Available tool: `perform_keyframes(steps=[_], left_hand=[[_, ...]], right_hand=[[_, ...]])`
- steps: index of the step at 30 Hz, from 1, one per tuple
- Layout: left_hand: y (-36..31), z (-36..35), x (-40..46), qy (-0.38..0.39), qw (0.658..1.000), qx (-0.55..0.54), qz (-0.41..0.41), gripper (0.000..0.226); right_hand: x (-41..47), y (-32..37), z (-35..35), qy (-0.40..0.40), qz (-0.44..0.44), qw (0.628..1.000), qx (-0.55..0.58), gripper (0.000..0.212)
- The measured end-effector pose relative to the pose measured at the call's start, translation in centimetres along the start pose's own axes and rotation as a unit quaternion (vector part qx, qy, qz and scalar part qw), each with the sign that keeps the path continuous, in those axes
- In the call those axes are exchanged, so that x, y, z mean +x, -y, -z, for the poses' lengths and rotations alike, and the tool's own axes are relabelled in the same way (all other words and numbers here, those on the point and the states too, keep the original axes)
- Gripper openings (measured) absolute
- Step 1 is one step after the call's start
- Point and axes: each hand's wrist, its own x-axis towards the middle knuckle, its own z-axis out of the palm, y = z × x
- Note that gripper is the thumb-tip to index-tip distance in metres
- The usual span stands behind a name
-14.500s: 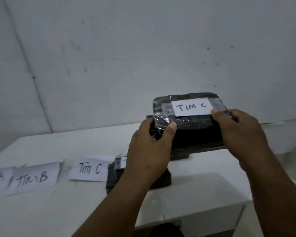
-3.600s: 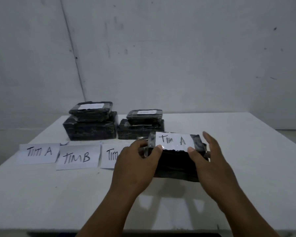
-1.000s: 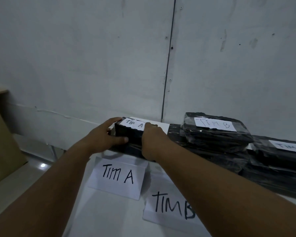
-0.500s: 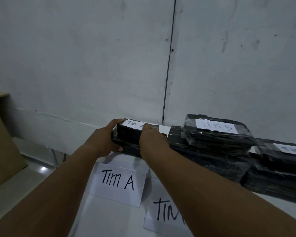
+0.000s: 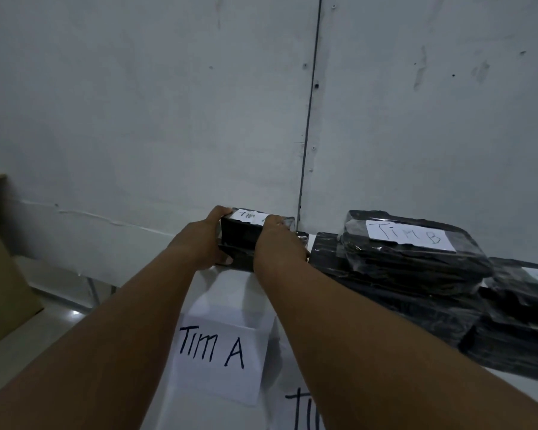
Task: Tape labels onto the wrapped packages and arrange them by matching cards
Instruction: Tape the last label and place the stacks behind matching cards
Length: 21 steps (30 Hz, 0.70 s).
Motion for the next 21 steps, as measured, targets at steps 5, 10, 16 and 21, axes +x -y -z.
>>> perform_keyframes(steps=[5,10,16,21], left_hand=[[-0.2,-0.2,1.2,0.001,1.000,0.018,0.002,0.111],[-0.7,-0.4,2.1,-0.007,0.999,0.047,0.015,0.112],[-1.9,0.6,1.7,-0.024,0.987,0.156,0.031,0.117],[-4.5,2.7,-0.6,-0.096,0.989,0.102,0.043,0.109]], right_hand=[[1.2,0.1,0.0,0.009,-0.026,0.999,0.017,0.079],[2.2,-0.1,-0.1,0.009,-0.027,0.999,0.016,0.078],[1.4,0.2,1.3,0.041,-0.034,0.998,0.026,0.095],[-3.9,0.7,5.4,0.005,0.091,0.995,0.026,0.083]])
